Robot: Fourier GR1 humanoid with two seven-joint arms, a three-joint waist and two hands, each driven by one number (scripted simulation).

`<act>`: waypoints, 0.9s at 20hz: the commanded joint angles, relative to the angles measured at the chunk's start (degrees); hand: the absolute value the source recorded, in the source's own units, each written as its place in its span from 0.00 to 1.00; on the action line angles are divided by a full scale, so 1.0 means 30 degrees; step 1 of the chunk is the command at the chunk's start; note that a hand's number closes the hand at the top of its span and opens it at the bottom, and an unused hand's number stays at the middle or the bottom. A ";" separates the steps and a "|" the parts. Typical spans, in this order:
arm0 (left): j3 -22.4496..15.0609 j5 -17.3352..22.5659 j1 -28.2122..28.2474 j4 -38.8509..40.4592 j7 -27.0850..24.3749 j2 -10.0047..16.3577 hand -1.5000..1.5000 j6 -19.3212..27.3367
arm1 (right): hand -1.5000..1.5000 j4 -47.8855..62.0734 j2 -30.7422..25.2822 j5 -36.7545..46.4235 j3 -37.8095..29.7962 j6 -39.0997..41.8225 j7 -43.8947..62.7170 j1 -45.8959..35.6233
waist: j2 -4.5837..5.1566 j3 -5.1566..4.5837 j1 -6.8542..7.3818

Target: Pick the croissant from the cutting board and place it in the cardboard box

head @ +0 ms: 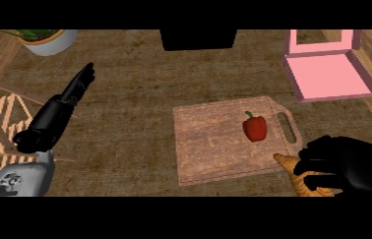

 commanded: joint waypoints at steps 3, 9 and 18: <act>-0.0249 -0.0108 0.0200 0.0066 -0.0315 -0.0193 0.50 -0.0109 | 1.00 0.1859 -0.1415 -0.7586 -0.5767 0.2556 -0.0219 0.0872 | 0.0089 -0.0047 0.0306; -0.0648 -0.0318 -0.1093 0.0359 0.0217 -0.0494 0.50 -0.0224 | 1.00 0.6420 -0.2011 -1.0471 -0.8420 0.5255 0.2279 -0.2028 | 0.0228 -0.0044 0.1124; -0.0734 -0.0242 -0.1498 0.0266 0.0174 -0.0545 0.50 -0.0801 | 1.00 1.5026 -0.1279 -0.5482 -0.6356 0.4454 0.2157 -0.9504 | 0.0332 -0.0029 0.1780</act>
